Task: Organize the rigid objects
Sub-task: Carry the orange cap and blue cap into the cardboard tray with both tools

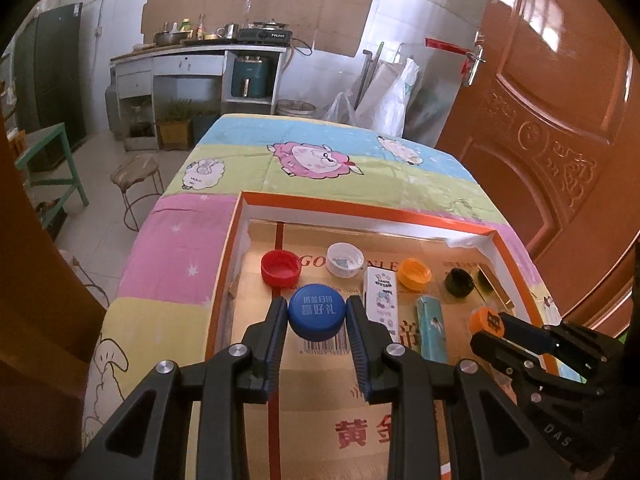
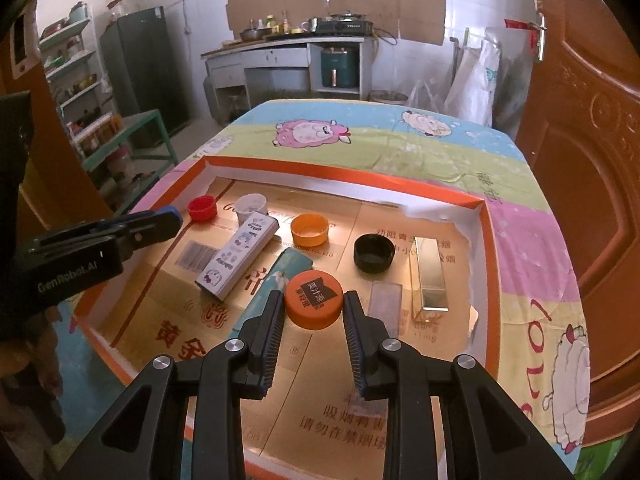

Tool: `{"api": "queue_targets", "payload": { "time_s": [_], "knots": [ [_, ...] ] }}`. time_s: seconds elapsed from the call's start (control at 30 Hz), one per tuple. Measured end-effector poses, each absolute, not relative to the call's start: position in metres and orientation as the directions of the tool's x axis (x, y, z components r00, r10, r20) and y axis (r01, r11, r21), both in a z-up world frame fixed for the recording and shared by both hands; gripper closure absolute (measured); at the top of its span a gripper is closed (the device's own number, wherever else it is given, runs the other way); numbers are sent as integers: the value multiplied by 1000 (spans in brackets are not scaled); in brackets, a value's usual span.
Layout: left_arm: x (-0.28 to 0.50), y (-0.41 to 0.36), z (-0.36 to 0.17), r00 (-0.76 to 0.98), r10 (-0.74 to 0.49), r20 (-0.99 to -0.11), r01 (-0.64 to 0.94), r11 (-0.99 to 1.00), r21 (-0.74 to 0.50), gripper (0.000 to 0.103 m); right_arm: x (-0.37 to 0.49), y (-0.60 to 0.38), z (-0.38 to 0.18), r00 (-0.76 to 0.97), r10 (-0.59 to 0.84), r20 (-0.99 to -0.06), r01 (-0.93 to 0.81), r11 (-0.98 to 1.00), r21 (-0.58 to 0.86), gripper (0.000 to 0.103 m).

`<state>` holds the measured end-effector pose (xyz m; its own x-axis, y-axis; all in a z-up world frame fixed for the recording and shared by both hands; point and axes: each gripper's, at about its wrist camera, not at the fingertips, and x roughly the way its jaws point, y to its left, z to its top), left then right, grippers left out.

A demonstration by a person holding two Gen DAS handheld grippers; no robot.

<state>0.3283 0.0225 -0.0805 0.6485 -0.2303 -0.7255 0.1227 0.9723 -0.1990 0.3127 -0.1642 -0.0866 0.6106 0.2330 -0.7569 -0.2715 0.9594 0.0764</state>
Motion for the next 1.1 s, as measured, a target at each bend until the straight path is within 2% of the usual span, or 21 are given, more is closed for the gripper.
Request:
{"api": "queue_targets", "payload": {
  "time_s": [1.1],
  "knots": [
    [353,15,-107,597,-201,-776,124,980,-158,72,333,-159,-105,584,213,-783,-276,960,55,73]
  ]
}}
